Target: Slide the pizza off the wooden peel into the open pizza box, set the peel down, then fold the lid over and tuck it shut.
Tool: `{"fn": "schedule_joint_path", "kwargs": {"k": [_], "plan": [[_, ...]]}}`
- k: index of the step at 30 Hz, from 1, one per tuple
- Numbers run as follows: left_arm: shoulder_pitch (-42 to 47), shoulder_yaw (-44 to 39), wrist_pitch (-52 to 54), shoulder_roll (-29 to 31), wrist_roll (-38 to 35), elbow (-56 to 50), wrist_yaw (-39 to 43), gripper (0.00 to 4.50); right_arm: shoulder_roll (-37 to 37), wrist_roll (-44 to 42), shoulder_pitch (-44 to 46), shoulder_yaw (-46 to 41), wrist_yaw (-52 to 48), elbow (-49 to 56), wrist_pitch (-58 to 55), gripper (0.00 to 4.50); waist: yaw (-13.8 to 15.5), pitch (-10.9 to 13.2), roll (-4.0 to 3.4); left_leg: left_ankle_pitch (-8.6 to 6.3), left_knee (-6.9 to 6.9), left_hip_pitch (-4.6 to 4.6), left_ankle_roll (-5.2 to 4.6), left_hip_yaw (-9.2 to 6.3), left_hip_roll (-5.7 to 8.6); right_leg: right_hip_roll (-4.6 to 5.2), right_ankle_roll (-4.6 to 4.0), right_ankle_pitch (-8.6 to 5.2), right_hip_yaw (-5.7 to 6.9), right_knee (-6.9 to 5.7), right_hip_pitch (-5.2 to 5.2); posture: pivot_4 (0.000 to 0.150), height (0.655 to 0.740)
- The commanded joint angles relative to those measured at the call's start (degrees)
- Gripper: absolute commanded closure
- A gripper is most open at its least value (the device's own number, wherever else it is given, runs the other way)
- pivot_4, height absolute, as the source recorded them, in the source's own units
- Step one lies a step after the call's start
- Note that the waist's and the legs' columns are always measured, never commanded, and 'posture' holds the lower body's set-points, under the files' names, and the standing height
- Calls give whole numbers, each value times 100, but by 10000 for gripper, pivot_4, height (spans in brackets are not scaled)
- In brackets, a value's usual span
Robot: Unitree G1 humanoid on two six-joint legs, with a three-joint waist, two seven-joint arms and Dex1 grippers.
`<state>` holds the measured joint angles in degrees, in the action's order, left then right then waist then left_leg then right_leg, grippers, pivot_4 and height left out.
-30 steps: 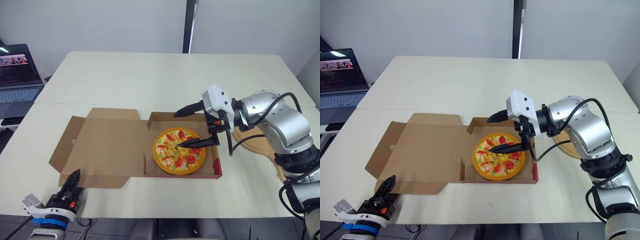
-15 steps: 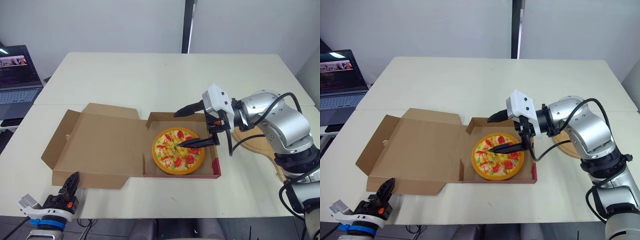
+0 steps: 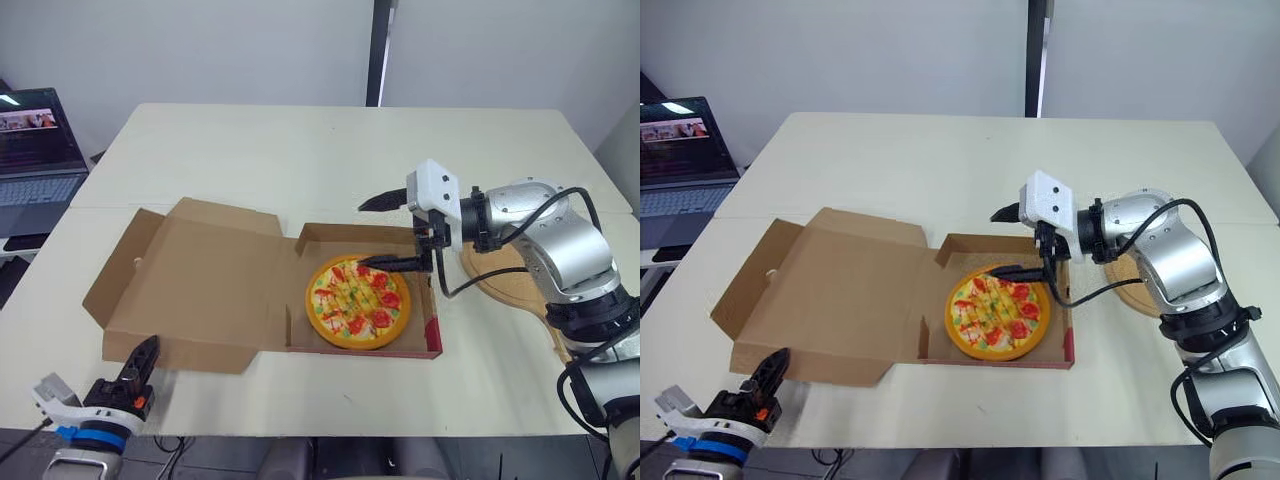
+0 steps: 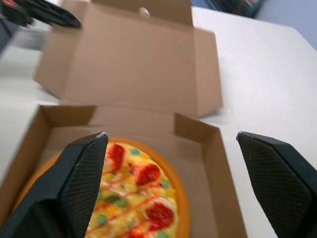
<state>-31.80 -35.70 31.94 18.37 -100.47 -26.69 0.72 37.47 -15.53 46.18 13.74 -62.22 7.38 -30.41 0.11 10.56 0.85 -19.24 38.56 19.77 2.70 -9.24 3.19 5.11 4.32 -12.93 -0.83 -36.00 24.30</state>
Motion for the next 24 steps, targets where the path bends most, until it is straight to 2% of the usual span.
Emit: {"fn": "schedule_joint_path", "kwargs": {"k": [1, 10, 17, 24], "plan": [[144, -138, -51, 310, -185, -567, -37, 45000, 145, 315, 31, -247, 362, -202, 61, 12981, 11, 0, 0, 0, 0, 0, 0, 0, 1, 0, 0, 0, 0, 0, 0, 1500, 7400], [1014, -113, 91, 1388, -218, -663, 72, 45000, 47, 1687, 175, -60, 1722, -1922, 754, 44354, -14, 0, 0, 2, -6, -1, 2, 8, 2, 0, -3, 2, -8, 0, 5, 1500, 7400], [1362, -51, 302, 1805, -29, -364, 389, 45000, -285, 2412, 800, 341, 1855, -3865, 1694, 44719, -58, 0, -1, 4, -25, -2, 5, 18, 1, 0, -12, 7, -14, 0, 21, 1500, 7400], [1676, 14, 586, 2177, 494, 10, 848, 45000, -397, 2673, 1213, 633, 977, -5051, 2392, 44719, -64, 0, -1, 6, -47, 3, 9, 16, 1, 0, -15, 9, -12, 0, 37, 1500, 7400]]}}
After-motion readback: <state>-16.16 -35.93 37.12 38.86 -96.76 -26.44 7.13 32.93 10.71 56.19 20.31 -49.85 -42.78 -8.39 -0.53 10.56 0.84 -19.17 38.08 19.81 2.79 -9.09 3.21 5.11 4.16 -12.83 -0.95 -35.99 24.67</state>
